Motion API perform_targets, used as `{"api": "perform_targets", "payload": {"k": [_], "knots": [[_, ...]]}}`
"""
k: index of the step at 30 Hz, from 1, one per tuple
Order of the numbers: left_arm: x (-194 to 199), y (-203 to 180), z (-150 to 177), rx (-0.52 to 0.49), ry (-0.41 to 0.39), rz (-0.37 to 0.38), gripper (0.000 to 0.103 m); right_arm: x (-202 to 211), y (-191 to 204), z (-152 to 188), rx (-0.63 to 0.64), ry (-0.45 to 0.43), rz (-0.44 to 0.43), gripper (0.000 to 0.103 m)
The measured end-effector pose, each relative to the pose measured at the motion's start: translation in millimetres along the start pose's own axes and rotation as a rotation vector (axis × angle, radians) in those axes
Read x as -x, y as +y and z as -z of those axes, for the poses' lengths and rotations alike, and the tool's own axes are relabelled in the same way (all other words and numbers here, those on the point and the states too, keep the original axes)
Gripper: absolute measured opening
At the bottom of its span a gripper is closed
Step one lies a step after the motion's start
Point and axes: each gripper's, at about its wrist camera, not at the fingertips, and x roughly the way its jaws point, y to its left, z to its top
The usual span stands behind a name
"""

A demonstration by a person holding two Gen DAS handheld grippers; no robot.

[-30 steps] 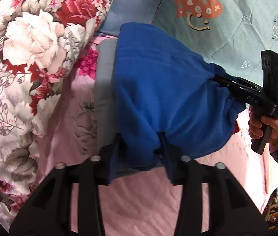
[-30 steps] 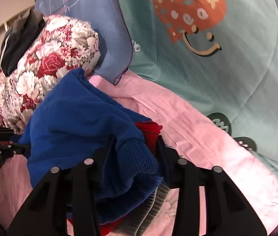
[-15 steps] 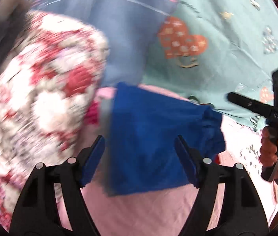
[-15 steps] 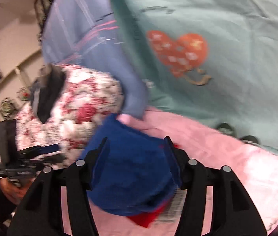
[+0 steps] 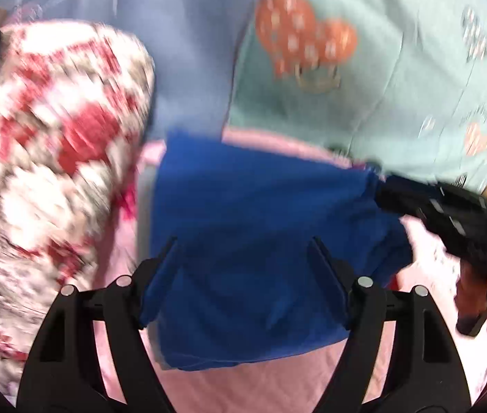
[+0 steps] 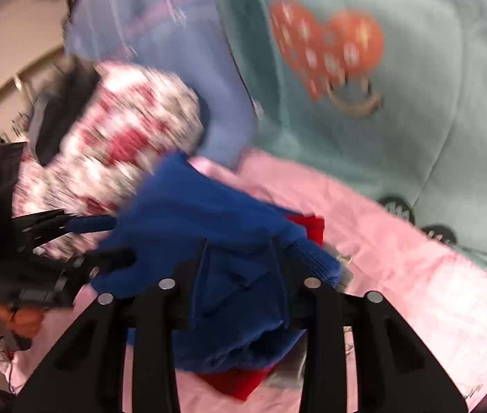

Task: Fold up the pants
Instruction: 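Carry the folded blue pants with both tools onto the stack of folded clothes, then open both tools and release the pants on top of the stack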

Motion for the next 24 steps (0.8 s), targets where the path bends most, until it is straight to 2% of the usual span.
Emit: {"api": "perform_targets", "payload": {"k": [3, 5, 6, 7, 8, 9, 10, 14, 17, 19, 21, 24], "knots": [[-3.3, -0.6, -9.0, -0.022, -0.016, -0.02, 0.081, 10.2, 11.3, 14.2, 0.018, 0.004, 0.017, 0.036], [-28.4, 4.2, -7.2, -0.01, 0.047, -0.068, 0.081, -4.3, 11.6, 28.4, 0.036, 0.069, 0.076, 0.036], [-48.7, 8.9, -2.1, 0.006, 0.108, -0.081, 0.083, -19.7, 7.9, 41.1, 0.047, 0.116, 0.133, 0.037], [-62.2, 6.2, -1.5, 0.011, 0.126, -0.081, 0.087, -27.6, 2.3, 49.6, 0.036, 0.13, 0.139, 0.038], [-67.7, 6.4, 1.7, 0.006, 0.125, -0.099, 0.095, -32.6, -3.6, 55.6, 0.013, 0.138, 0.134, 0.046], [-68.1, 3.5, 2.3, -0.016, 0.112, -0.136, 0.098, -35.9, -11.9, 61.0, -0.034, 0.133, 0.102, 0.047], [-65.0, 2.3, 1.0, -0.026, 0.114, -0.141, 0.098, -35.2, -15.6, 61.7, -0.053, 0.123, 0.089, 0.047], [-34.4, 3.3, -9.1, -0.001, 0.135, -0.169, 0.097, -16.4, -6.5, 50.9, -0.083, 0.132, 0.098, 0.048], [10.6, -1.3, -10.1, 0.018, 0.096, -0.185, 0.098, 28.8, 12.8, 40.6, -0.114, 0.037, 0.088, 0.052], [41.7, -8.2, -5.4, 0.039, 0.091, -0.206, 0.1, 58.7, 31.1, 39.0, -0.122, -0.021, 0.112, 0.053], [63.0, -14.2, -0.7, 0.04, 0.083, -0.224, 0.101, 79.8, 48.9, 42.2, -0.136, -0.045, 0.155, 0.061], [95.1, -30.0, 8.5, 0.03, 0.078, -0.25, 0.101, 96.6, 72.3, 52.2, -0.149, 0.005, 0.215, 0.062]]}}
